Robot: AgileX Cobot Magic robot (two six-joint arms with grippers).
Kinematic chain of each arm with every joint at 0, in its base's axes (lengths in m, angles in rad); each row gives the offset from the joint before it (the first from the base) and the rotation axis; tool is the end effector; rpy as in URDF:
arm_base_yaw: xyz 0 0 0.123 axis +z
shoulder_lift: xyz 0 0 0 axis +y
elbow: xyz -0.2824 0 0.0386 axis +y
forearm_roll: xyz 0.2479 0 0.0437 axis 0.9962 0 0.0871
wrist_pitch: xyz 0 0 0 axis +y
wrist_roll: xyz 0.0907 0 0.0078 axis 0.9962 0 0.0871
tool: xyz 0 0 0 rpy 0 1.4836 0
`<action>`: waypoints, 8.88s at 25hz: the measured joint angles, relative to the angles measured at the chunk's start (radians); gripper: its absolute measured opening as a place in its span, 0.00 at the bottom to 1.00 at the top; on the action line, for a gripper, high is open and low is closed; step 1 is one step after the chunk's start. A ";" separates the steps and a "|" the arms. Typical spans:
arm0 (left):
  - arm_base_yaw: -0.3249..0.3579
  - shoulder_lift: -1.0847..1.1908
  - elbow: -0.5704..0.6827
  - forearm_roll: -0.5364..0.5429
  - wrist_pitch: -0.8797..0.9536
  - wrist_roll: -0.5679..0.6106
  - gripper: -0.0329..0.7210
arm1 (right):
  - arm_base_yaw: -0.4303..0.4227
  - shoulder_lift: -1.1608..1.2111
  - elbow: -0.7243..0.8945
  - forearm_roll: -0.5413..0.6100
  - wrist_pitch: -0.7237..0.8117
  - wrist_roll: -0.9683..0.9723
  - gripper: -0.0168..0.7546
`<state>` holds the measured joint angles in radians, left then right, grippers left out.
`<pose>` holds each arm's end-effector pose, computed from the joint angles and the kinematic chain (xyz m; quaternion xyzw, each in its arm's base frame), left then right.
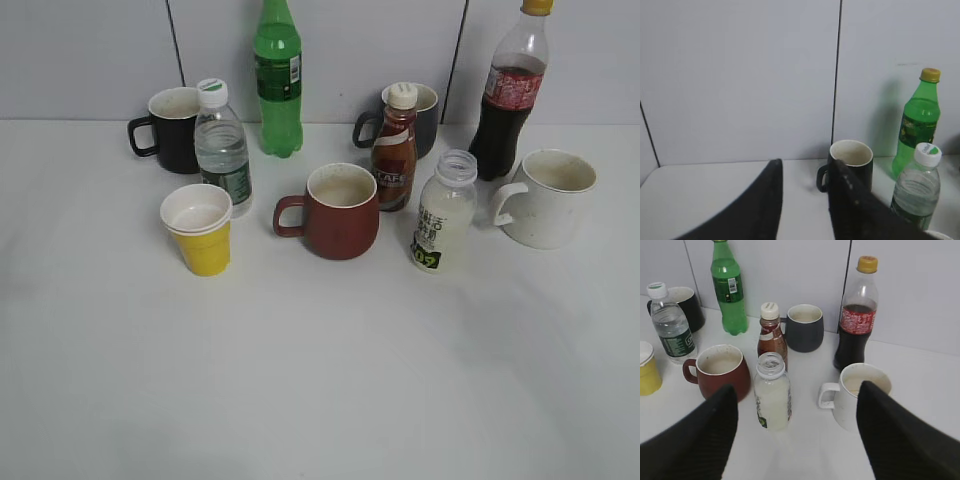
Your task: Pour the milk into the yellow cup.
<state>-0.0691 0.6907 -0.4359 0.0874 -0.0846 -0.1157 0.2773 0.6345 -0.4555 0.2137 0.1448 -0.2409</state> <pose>0.1481 -0.0109 0.3048 0.0174 0.7357 -0.0358 0.6761 0.1297 0.0398 0.2992 -0.1292 0.7739 0.0886 0.6137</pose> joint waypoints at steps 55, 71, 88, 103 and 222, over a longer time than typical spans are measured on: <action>-0.127 1.444 -0.077 0.379 -1.124 0.097 0.87 | 0.012 1.247 0.050 -0.431 -1.115 0.215 0.74; -0.138 1.573 -0.278 0.444 -1.125 0.055 0.87 | 0.012 1.266 0.045 -0.431 -1.146 0.218 0.74; -0.142 1.637 -0.359 0.478 -1.127 0.052 0.84 | 0.012 1.266 0.045 -0.431 -1.149 0.218 0.74; -0.142 1.601 -0.359 0.478 -1.125 0.052 0.83 | 0.012 1.266 0.045 -0.430 -1.149 0.217 0.74; -0.443 1.374 -0.283 0.609 -1.120 -0.086 0.46 | 0.242 1.153 -0.381 -0.487 -0.775 -0.935 0.64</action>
<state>-0.5124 2.0649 -0.7193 0.6965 -1.2048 -0.2020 0.5196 1.7876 -0.8364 -0.2733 -0.6302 -1.1761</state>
